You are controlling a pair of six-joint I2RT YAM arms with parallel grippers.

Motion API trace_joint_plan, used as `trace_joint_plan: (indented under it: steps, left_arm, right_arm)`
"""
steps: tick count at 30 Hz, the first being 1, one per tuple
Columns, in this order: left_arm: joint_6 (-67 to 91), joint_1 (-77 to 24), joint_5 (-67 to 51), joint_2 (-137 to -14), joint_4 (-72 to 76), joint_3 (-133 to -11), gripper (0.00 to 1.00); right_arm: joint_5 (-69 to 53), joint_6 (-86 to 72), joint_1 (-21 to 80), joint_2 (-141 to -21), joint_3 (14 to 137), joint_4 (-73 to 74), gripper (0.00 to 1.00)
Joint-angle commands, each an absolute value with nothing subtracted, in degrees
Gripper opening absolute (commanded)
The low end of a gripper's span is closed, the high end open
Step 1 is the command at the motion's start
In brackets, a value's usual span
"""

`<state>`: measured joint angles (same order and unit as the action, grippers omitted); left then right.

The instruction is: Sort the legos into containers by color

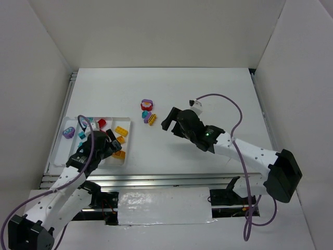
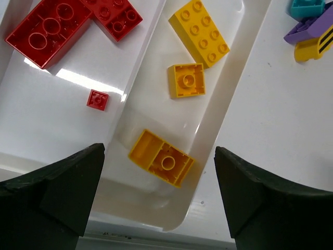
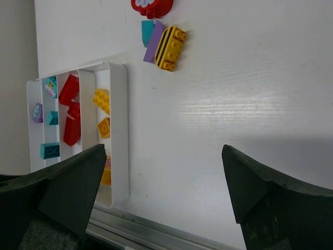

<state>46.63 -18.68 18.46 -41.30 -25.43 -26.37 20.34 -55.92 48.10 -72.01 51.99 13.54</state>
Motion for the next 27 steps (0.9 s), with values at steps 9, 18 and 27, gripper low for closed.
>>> trace_joint_plan:
  steps: [9,18,27]
  left_arm:
    - [38.34,-19.60,6.70,-37.79,-35.75,-45.33,1.00]
    - [30.68,-19.69,4.06,-32.62,-34.99,-47.73,1.00]
    - [29.71,-19.69,0.53,-33.31,-33.22,-46.76,1.00]
  right_arm:
    - [22.15,-50.80,45.62,-109.02,90.67,33.91,1.00]
    - [15.66,-44.22,40.96,-126.73,109.94,39.20,0.94]
    - [10.38,-40.43,40.78,-133.33,114.70,39.65,0.89]
